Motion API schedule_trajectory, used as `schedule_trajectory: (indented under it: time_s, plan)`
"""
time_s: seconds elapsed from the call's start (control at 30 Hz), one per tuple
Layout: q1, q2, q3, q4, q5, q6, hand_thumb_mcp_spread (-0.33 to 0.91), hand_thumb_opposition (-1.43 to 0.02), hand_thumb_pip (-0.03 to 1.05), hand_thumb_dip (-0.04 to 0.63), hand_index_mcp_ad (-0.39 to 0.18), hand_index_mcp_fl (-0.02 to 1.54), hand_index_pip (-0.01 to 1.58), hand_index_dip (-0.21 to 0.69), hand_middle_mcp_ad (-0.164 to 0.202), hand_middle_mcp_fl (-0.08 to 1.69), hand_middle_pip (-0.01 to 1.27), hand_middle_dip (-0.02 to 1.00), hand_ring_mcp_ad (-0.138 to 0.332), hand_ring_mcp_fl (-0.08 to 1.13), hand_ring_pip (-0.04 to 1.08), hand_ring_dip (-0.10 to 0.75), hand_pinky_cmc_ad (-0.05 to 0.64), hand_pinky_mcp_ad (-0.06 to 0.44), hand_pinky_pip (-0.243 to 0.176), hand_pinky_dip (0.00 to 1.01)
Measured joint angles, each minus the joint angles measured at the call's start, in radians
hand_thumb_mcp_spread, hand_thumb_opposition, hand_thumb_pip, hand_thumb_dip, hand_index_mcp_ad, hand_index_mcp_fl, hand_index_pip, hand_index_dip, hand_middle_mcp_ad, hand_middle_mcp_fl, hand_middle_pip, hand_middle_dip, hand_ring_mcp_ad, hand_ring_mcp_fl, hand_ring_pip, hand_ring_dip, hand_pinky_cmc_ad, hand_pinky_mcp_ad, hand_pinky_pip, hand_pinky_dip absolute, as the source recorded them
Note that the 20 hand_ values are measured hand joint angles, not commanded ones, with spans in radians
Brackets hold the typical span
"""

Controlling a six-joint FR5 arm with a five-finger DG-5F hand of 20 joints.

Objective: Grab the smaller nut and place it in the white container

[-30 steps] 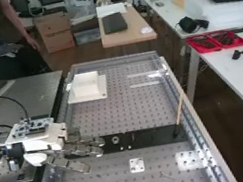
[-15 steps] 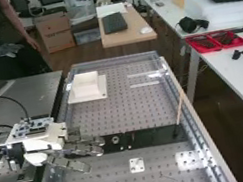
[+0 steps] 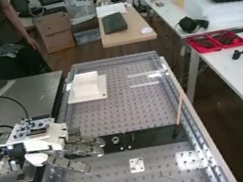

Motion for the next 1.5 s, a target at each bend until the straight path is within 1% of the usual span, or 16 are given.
schedule_trajectory:
  time_s: [0.1, 0.3, 0.33, 0.53, 0.6, 0.67, 0.8, 0.93, 1.0, 1.1, 1.4, 1.5]
  plan:
    - [0.0, 0.0, 0.001, -0.001, 0.0, 0.001, 0.4, -0.85, 0.81, 0.22, -0.15, 0.05, 1.56, 0.11, 0.051, 0.03, 0.13, 0.23, 0.124, 0.0, 0.09, 0.122, 0.328, 0.295, 0.021, 0.18]
    - [0.0, 0.003, 0.001, 0.0, -0.001, 0.006, 0.4, -0.84, 0.81, 0.22, -0.15, 0.1, 1.56, 0.11, 0.051, 0.03, 0.13, 0.23, 0.124, 0.0, 0.09, 0.122, 0.328, 0.297, 0.021, 0.18]
    - [0.001, 0.003, 0.001, 0.0, -0.001, 0.006, 0.4, -0.84, 0.81, 0.22, -0.145, 0.11, 1.56, 0.098, 0.051, 0.03, 0.13, 0.23, 0.122, 0.0, 0.09, 0.122, 0.328, 0.291, 0.021, 0.18]
    - [0.001, 0.003, 0.0, 0.0, 0.001, 0.009, 0.4, -0.85, 0.81, 0.22, -0.138, 0.13, 1.55, 0.094, 0.051, 0.03, 0.13, 0.23, 0.122, 0.0, 0.09, 0.122, 0.328, 0.29, 0.017, 0.18]
    - [0.001, 0.003, 0.001, 0.0, 0.001, 0.01, 0.4, -0.84, 0.81, 0.22, -0.138, 0.13, 1.55, 0.094, 0.051, 0.03, 0.13, 0.23, 0.113, 0.0, 0.09, 0.122, 0.333, 0.286, 0.017, 0.18]
    - [0.001, 0.001, 0.001, 0.0, 0.001, 0.009, 0.4, -0.84, 0.81, 0.22, -0.136, 0.14, 1.55, 0.094, 0.049, 0.03, 0.13, 0.23, 0.113, 0.0, 0.09, 0.122, 0.323, 0.284, 0.017, 0.18]
    - [0.0, -0.001, 0.001, 0.002, 0.0, 0.009, 0.4, -0.84, 0.81, 0.22, -0.136, 0.14, 1.55, 0.094, 0.049, 0.04, 0.13, 0.23, 0.113, 0.0, 0.09, 0.122, 0.323, 0.288, 0.024, 0.18]
    - [0.0, -0.002, 0.001, 0.005, -0.001, 0.011, 0.39, -0.85, 0.79, 0.22, -0.138, 0.17, 1.54, 0.094, 0.049, 0.04, 0.13, 0.23, 0.112, 0.0, 0.09, 0.122, 0.318, 0.286, 0.024, 0.18]
    - [0.001, -0.002, 0.001, 0.005, -0.001, 0.011, 0.39, -0.85, 0.79, 0.22, -0.138, 0.17, 1.54, 0.093, 0.049, 0.03, 0.13, 0.23, 0.112, 0.0, 0.09, 0.122, 0.318, 0.286, 0.033, 0.18]
    - [0.002, -0.002, 0.0, 0.01, -0.001, 0.015, 0.39, -0.85, 0.77, 0.22, -0.138, 0.2, 1.54, 0.096, 0.051, 0.03, 0.13, 0.23, 0.112, 0.0, 0.09, 0.122, 0.318, 0.286, 0.035, 0.18]
    - [0.004, 0.0, 0.002, 0.006, 0.003, 0.016, 0.4, -0.86, 0.77, 0.22, -0.138, 0.21, 1.54, 0.087, 0.049, 0.03, 0.13, 0.23, 0.112, 0.0, 0.1, 0.122, 0.318, 0.286, 0.037, 0.18]
    - [0.004, 0.0, 0.002, 0.005, 0.004, 0.016, 0.4, -0.85, 0.77, 0.22, -0.138, 0.21, 1.54, 0.087, 0.049, 0.06, 0.13, 0.23, 0.113, 0.0, 0.1, 0.122, 0.318, 0.283, 0.033, 0.18]
